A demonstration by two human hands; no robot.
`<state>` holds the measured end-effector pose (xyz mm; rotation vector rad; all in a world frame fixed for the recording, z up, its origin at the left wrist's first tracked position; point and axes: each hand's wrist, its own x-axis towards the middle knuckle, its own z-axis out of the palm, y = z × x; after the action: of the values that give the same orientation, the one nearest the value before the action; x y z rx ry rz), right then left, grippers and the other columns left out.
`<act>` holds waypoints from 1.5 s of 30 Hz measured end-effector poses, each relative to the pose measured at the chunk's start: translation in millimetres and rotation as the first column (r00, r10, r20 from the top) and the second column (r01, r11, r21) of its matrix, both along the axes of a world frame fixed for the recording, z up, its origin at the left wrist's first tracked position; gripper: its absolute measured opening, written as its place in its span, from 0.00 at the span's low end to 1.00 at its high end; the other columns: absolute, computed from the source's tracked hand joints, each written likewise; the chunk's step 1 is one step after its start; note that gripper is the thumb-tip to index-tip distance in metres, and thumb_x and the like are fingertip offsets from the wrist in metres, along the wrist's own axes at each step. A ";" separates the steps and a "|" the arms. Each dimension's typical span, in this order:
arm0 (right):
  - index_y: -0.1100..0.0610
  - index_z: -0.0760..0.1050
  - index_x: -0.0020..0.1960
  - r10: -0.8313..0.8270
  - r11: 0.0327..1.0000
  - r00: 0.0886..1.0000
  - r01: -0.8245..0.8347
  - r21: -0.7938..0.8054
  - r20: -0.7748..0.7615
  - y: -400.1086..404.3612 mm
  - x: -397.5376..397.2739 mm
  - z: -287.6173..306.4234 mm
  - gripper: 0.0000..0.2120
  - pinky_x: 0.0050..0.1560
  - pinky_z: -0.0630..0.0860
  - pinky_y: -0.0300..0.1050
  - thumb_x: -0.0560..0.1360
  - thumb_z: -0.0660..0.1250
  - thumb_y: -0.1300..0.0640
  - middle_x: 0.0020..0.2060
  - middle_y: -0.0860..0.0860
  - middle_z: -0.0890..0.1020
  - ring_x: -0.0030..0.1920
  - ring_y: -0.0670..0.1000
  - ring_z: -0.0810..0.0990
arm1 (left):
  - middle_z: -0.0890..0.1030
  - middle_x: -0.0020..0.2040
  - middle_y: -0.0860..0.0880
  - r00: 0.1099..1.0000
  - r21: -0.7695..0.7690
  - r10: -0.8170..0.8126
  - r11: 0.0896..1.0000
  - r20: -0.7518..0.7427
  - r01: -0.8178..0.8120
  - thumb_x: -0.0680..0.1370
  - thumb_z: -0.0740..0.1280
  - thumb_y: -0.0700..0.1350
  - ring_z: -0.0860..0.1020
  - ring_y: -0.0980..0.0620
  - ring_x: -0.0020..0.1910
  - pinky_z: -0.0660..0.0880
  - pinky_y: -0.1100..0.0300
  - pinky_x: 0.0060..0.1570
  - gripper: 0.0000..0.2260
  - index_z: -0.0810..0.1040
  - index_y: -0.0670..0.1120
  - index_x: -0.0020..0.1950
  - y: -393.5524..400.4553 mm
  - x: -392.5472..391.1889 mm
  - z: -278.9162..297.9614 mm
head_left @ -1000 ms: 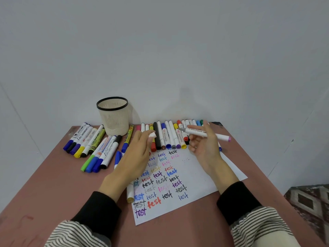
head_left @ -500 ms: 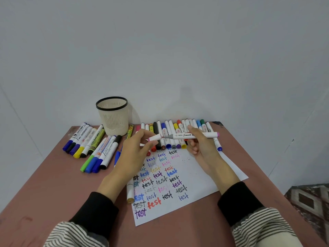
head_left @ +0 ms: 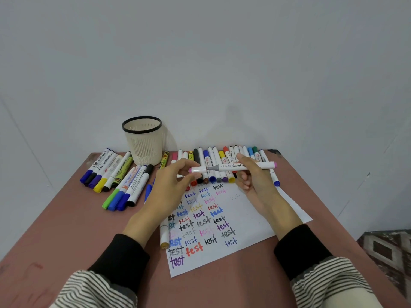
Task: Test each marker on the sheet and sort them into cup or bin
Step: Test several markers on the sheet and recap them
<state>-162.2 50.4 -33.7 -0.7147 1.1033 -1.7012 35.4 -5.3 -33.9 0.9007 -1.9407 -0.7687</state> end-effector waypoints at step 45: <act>0.56 0.68 0.34 0.048 0.998 0.989 -0.053 -0.030 -0.139 1.2 25.0 5.1 0.15 0.22 0.58 0.35 0.79 0.65 0.61 0.22 0.50 0.65 0.21 0.45 0.60 | 0.84 0.38 0.50 0.995 0.103 -0.054 0.993 -0.079 0.062 0.75 0.72 0.42 0.80 0.50 0.39 0.77 0.61 0.44 0.09 0.83 0.54 0.52 -4.7 5.8 -5.2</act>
<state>-137.2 51.6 -28.6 -0.8854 1.1439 -1.6508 41.2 -10.1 -39.1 0.8686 -1.8806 -0.9341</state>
